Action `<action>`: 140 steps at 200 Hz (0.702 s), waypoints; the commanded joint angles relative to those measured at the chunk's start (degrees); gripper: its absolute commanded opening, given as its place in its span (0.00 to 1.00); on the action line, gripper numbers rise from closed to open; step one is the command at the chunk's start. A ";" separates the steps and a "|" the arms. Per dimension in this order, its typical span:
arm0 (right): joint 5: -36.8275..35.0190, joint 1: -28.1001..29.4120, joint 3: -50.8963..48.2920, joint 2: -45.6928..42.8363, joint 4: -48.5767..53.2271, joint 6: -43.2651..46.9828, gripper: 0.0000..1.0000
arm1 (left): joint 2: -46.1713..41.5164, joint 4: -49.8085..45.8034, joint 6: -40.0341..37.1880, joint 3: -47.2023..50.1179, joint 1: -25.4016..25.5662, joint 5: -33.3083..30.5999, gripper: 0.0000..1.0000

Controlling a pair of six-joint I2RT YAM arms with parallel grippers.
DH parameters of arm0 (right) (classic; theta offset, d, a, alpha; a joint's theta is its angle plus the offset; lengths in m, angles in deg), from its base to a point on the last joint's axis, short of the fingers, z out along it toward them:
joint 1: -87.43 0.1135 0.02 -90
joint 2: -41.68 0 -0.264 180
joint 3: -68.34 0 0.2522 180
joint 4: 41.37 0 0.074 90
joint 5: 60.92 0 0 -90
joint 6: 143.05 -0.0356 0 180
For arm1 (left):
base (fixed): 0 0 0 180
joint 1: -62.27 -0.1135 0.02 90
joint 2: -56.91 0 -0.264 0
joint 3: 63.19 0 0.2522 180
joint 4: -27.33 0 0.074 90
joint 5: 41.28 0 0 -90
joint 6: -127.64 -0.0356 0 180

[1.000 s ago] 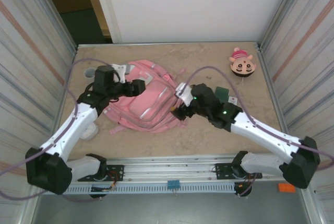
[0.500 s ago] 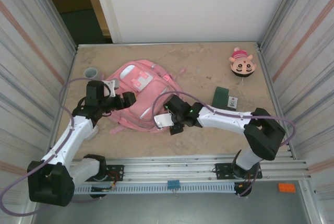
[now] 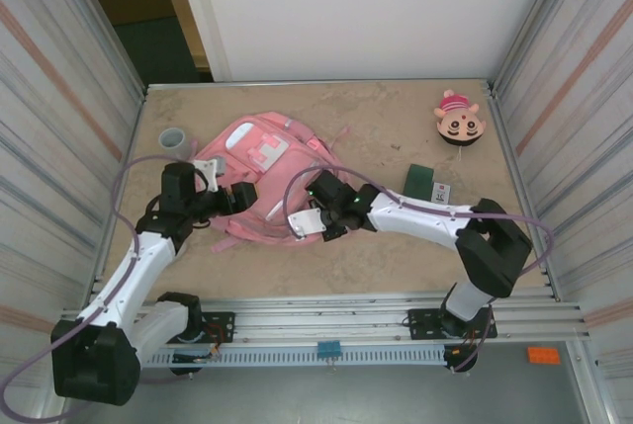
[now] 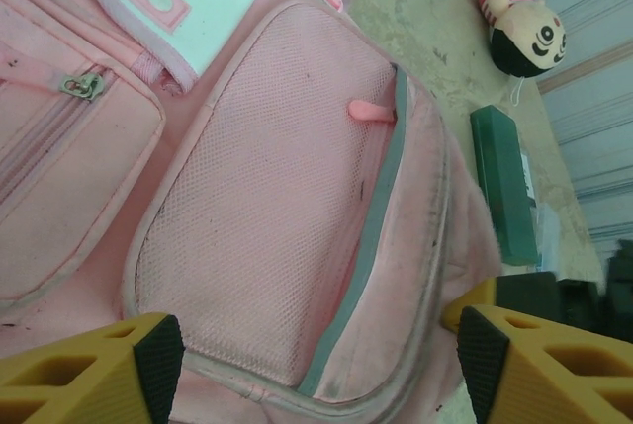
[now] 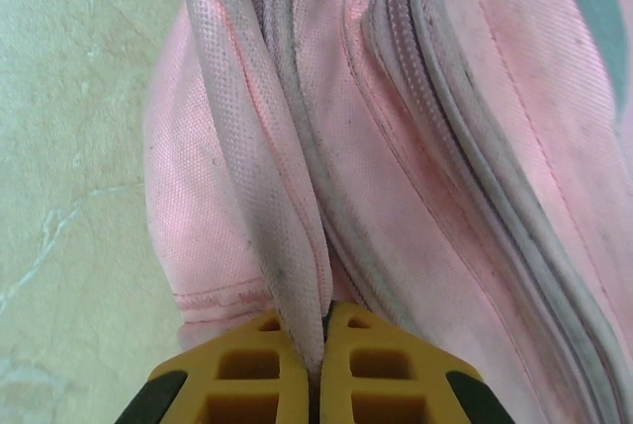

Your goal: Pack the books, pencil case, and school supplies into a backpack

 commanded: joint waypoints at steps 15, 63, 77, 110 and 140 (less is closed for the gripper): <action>6.86 -5.48 10.20 -11.30 4.83 -3.91 0.00 | -4.83 3.19 -2.05 -0.35 -0.57 0.34 0.74; 7.11 -10.45 16.51 -14.08 5.47 -7.63 0.00 | -14.54 6.86 -3.61 2.12 -0.50 -1.85 0.71; 9.32 -11.62 17.25 -14.83 5.01 -9.79 0.00 | -16.66 9.67 -3.05 5.06 -0.41 -0.76 0.67; 9.51 -12.13 18.32 -14.87 4.34 -12.15 0.00 | -20.89 17.05 -0.50 13.46 2.75 -2.19 0.63; 9.37 -12.19 18.99 -13.85 4.59 -12.64 0.00 | -22.88 18.05 -0.79 18.51 9.91 -9.99 0.62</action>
